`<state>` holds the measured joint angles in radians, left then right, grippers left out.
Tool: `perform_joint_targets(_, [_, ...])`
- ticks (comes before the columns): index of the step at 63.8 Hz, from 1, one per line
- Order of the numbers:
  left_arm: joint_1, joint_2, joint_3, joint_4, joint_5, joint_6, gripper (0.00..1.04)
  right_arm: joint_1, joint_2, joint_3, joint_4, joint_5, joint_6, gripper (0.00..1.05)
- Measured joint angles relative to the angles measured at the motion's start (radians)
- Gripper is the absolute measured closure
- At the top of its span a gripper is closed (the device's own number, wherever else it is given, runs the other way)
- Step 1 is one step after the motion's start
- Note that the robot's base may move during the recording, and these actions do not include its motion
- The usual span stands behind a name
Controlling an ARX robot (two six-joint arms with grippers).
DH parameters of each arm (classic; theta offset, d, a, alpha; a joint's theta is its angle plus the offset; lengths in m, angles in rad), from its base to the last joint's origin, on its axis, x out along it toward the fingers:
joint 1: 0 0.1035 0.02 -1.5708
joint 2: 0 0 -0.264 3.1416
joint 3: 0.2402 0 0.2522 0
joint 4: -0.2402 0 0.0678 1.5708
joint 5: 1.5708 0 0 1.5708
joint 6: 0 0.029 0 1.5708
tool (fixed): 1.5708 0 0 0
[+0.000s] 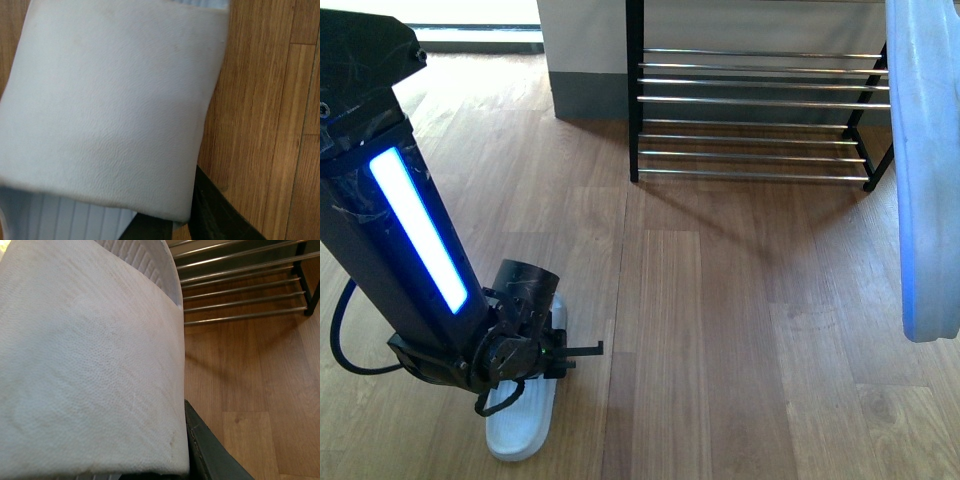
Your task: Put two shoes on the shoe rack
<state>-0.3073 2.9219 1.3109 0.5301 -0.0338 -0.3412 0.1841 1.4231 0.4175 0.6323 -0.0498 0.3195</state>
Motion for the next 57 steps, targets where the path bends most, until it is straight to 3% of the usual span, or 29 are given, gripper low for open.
perform_joint_targets(15, [0.021,-0.182,-0.163,0.036,-0.031,-0.036,1.03,0.0,0.0,0.0,0.0,0.0,0.0,1.03])
perform_joint_targets(37, [0.042,-0.737,-0.536,0.105,-0.157,0.061,1.03,0.0,0.0,0.0,0.0,0.0,0.0,1.03])
perform_joint_targets(47, [0.039,-1.036,-0.708,0.054,-0.218,0.113,1.03,0.0,0.0,0.0,0.0,0.0,0.0,1.03])
perform_joint_targets(57, [0.021,-1.437,-0.875,-0.1,-0.296,0.169,1.03,0.0,0.0,0.0,0.0,0.0,0.0,1.03])
